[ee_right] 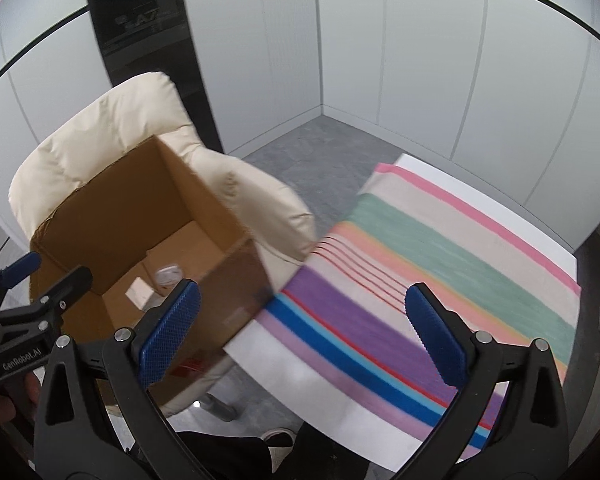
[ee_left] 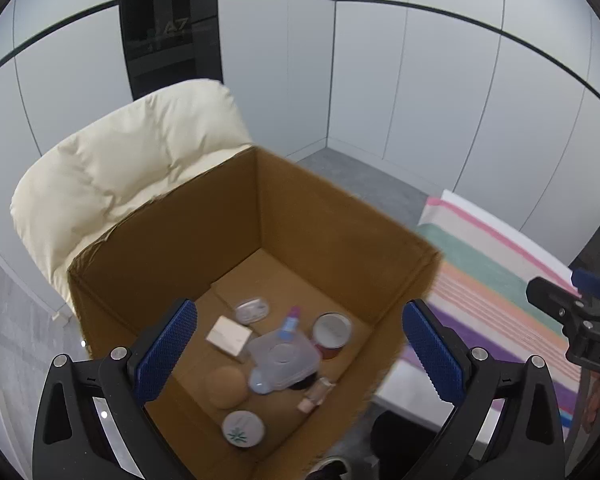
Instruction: Organize objects
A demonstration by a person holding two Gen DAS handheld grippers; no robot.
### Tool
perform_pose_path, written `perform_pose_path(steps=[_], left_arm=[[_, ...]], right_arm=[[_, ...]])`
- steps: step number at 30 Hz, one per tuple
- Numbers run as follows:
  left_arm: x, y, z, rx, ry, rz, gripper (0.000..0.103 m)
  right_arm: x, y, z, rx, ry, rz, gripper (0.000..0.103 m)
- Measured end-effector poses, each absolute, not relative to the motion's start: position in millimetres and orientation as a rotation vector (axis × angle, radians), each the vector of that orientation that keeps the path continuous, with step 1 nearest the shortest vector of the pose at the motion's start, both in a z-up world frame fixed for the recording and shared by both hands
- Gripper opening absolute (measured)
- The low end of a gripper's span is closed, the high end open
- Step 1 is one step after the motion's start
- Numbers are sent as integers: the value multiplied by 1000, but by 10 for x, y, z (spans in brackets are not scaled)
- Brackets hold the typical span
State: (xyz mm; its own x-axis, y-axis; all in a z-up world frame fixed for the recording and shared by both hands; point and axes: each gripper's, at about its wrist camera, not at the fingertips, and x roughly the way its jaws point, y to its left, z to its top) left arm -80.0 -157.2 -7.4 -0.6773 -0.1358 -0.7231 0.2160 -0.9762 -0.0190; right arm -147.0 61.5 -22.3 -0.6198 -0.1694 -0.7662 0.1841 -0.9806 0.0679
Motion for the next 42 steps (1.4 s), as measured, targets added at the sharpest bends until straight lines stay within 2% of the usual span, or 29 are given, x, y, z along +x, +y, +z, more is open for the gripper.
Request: perform_pose_path(steps=[4,10,14,21,25,29,42], left_arm=[[-793,-1373,-25,1173,148,-2716,103],[-590,-953,-9,1217,10,-2749,103],[-412,-778,5,1258,54,-2778,103],[-36,-467,85,1238,-9,-2794,103],[128,-348,47,1306,39,-2781,103],[193,-186,57,1286,-21,-2761,103],[337,-47,-98,1384,-60,-2761,103]], right_arm=[[-1370,931,-151,1253,13,-2705,103],[-1089,1351,-39,1264,-67,-2737,103],[-763,1547,15,1264,-50,-2752,103],[-181,1843,-40,1352,30,-2803,103],[28,2028,-58,1392,-48,-2795,103],[232,2172,-21,1388,-59,-2830,103],[255,2162,-142,1475,-82,-2784,103]])
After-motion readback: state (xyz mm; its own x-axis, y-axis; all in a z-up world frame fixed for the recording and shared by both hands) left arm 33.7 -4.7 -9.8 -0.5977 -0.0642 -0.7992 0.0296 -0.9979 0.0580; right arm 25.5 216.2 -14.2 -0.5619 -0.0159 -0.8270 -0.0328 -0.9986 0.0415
